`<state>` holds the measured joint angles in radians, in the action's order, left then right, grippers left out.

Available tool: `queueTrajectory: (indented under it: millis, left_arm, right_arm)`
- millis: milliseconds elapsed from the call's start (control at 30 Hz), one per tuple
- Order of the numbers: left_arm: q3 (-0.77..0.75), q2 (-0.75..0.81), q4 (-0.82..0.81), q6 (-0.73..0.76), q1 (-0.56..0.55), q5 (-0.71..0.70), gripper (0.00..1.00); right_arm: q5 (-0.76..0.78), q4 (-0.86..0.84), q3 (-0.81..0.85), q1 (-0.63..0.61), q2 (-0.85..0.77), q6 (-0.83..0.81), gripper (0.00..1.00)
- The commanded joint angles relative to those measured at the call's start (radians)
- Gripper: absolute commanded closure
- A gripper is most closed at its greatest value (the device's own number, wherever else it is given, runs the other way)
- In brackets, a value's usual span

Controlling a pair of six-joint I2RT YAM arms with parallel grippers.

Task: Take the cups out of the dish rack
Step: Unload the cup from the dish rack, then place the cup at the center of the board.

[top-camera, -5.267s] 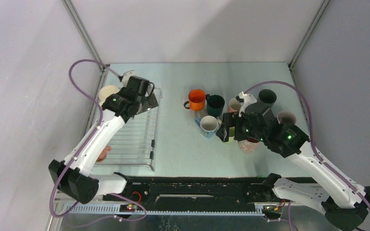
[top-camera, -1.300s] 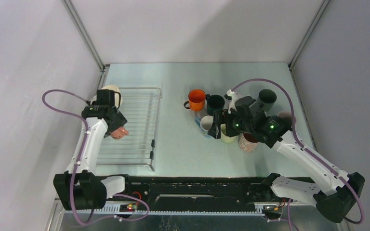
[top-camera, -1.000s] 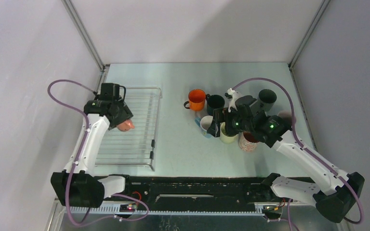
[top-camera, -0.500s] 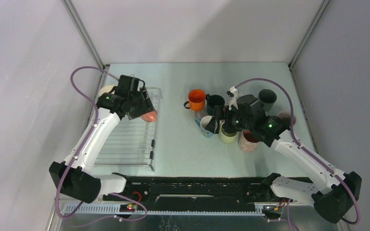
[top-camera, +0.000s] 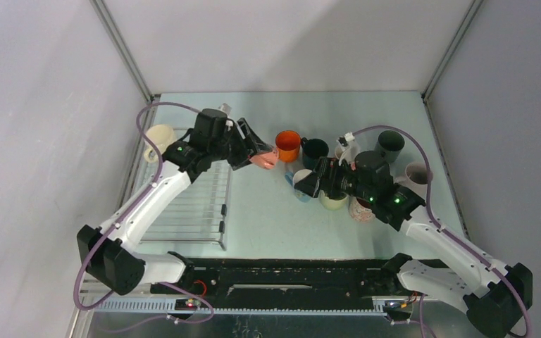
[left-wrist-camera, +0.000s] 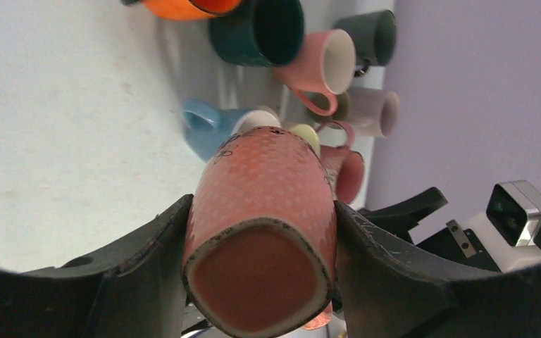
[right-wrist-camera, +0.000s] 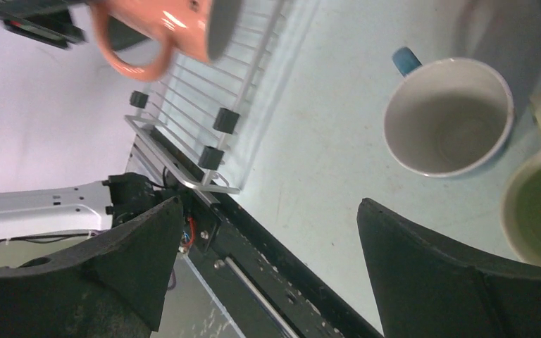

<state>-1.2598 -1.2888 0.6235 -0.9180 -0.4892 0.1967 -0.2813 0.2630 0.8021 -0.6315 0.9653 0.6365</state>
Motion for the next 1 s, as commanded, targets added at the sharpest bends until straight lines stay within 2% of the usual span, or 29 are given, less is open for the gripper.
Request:
queueTrajectory:
  millis: [0, 233, 367, 467, 567, 667, 967]
  left_arm:
    - [0.067, 0.03, -0.235, -0.161, -0.042, 0.143, 1.0]
    - [0.102, 0.04, -0.341, -0.195, -0.091, 0.212, 1.0]
    - [0.134, 0.045, -0.421, -0.217, -0.111, 0.243, 1.0]
    - [0.148, 0.035, -0.461, -0.23, -0.13, 0.259, 1.0]
    - [0.17, 0.03, -0.536, -0.265, -0.143, 0.278, 1.0]
    - [0.177, 0.028, -0.569, -0.28, -0.154, 0.281, 1.0]
    - [0.186, 0.02, -0.647, -0.32, -0.174, 0.301, 1.0]
  right_arm:
    - [0.039, -0.184, -0.022, -0.016, -0.058, 0.036, 0.0]
    - [-0.019, -0.305, -0.038, 0.027, -0.083, 0.094, 0.05]
    - [-0.117, -0.363, -0.038, 0.093, -0.077, 0.165, 0.09]
    - [-0.172, -0.422, -0.037, 0.13, -0.072, 0.213, 0.14]
    - [-0.216, -0.461, -0.038, 0.143, -0.062, 0.253, 0.24]
    - [-0.227, -0.461, -0.039, 0.144, -0.054, 0.269, 0.31]
    - [-0.222, -0.437, -0.039, 0.144, -0.073, 0.262, 0.38]
